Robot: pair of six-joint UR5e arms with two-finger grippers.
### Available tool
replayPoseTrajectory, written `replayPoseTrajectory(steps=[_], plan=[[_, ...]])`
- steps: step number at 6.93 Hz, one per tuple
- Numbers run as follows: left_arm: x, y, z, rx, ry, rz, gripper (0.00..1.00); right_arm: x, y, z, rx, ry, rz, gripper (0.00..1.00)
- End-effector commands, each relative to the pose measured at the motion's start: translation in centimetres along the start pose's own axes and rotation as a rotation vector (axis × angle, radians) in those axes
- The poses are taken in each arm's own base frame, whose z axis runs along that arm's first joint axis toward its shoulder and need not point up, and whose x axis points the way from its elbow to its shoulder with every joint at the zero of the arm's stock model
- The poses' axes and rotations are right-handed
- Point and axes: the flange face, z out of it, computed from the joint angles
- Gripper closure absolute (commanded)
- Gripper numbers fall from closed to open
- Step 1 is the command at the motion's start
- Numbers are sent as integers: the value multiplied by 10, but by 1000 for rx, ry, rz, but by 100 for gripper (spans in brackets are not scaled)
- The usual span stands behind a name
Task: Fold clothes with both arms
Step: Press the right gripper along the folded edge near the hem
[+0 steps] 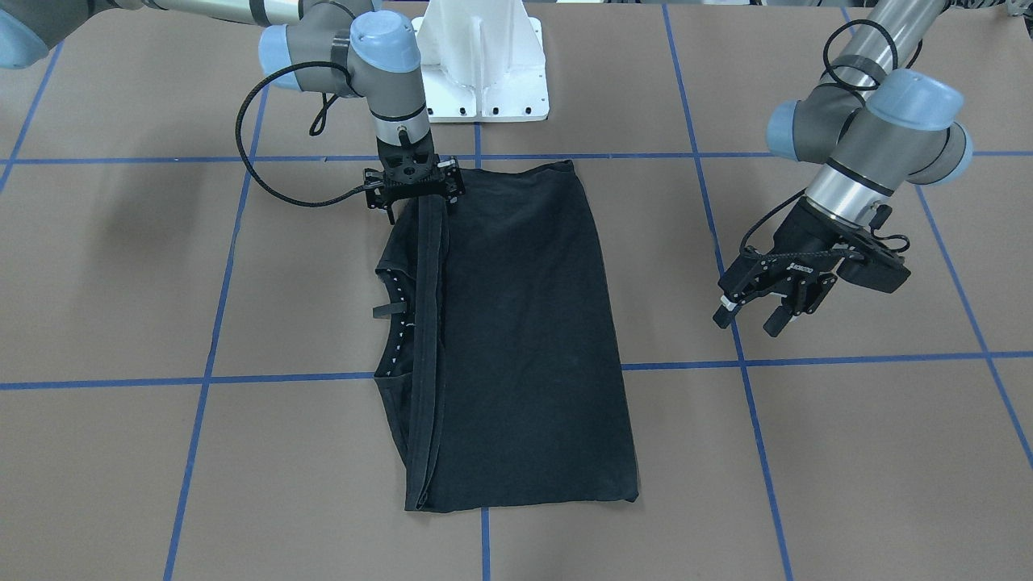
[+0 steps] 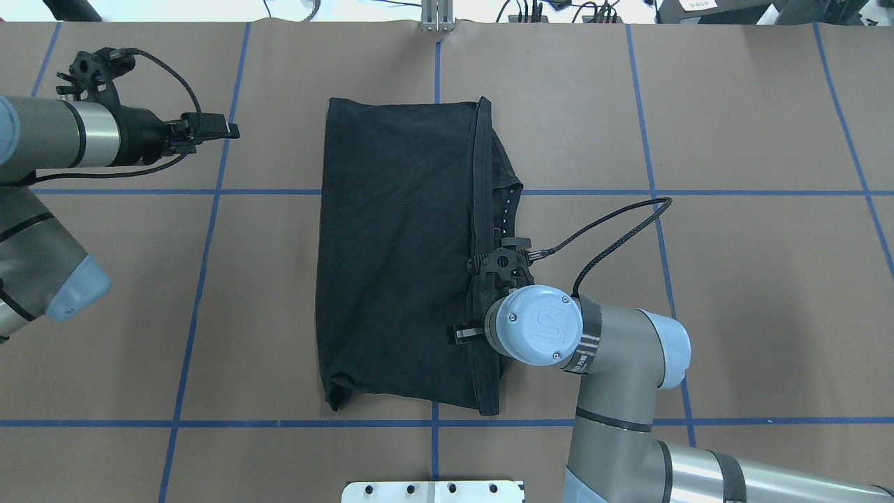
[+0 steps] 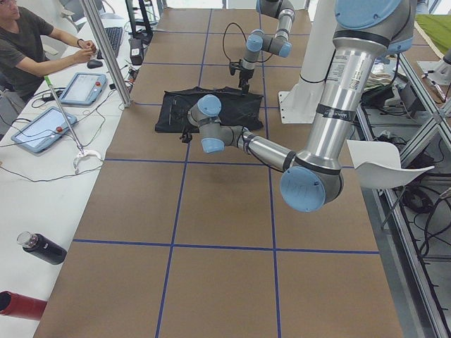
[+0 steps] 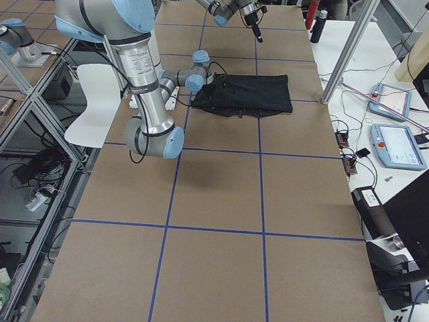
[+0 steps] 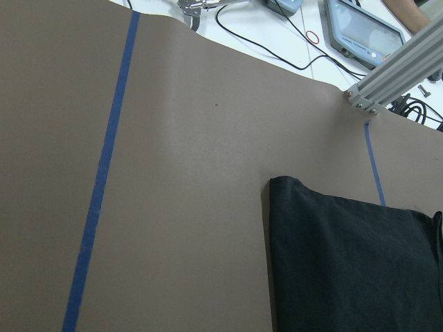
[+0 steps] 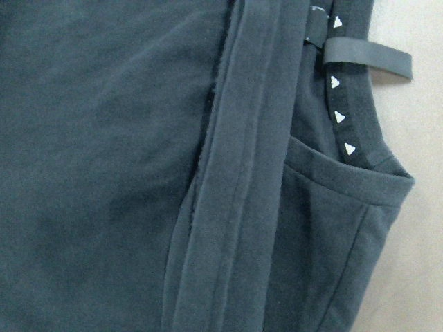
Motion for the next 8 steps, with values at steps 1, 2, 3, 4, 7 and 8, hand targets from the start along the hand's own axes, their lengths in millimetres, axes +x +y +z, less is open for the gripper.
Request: replayPoseTrajectory(steps=[1,2,3,4,7,8], plan=[[-1,0,1,-1,-1,1,0,-5,1,-1,-2,-3,-11,0],[-1,0,1,-1,-1,0,0,-7,3,-1,-4,-5,-14,0],[-2,0,1,-1,-3,-1,0,-9,6,0,-8,-6,-18,0],[0,1,2,-2,-1,0,0,-11,13,1,-18,0,-25,0],[1,1,1,-2,2,1,0,-14,28,5,-45,27,-39,0],[1,1,1,-2,2,1,0,-16,29,2,-48,28,-41,0]])
